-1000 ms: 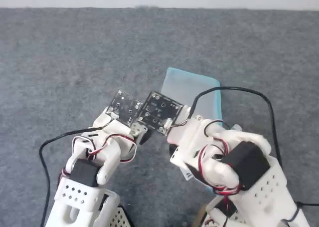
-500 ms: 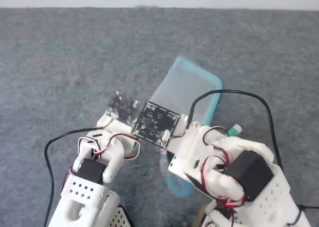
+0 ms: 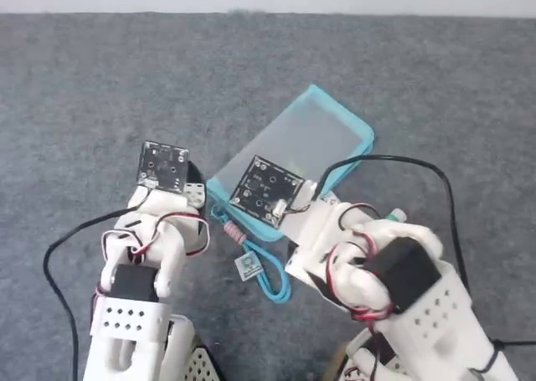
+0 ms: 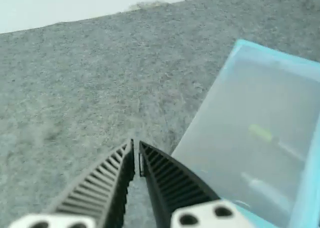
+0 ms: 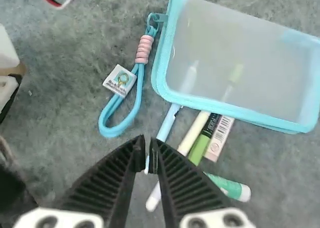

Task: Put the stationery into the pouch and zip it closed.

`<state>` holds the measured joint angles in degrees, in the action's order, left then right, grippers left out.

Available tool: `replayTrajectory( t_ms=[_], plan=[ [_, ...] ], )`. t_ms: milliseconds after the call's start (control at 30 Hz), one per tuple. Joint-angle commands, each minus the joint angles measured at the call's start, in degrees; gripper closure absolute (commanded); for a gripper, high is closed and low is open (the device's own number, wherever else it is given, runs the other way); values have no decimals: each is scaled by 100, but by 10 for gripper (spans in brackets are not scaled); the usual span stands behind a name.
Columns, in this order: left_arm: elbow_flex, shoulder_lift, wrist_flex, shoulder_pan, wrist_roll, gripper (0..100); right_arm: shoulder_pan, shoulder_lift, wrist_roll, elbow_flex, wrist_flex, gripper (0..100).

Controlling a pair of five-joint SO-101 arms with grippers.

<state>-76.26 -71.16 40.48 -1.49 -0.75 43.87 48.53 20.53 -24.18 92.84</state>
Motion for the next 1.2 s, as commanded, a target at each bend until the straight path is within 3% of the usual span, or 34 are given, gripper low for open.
replayTrajectory(
  t_ms=[0, 200, 333, 467, 667, 900, 1167],
  plan=[
    [734, 9, 211, -774, 299, 963, -75, -31, -185, -492, -760, 989],
    [2343, 35, 1398, -2804, 18, 932, 84, -2062, -343, -413, -1631, 933],
    [3521, 431, 2312, -3095, -677, 931, 611, -3512, -844, 352, -1833, 880],
    [4971, 1758, 3095, -3385, -1407, 931, 954, -4576, -1143, 1169, -1868, 876],
    [7248, 4158, 3270, -4510, -1749, 930, 1235, -5666, -1626, 1934, -1771, 876],
    [9033, 5969, 3842, -4809, -1925, 930, 1103, -6448, -1890, 2409, -1798, 876],
    [9270, 6180, 3982, -4756, -1925, 930, 866, -7099, -1899, 2822, -2220, 872]
  ],
)
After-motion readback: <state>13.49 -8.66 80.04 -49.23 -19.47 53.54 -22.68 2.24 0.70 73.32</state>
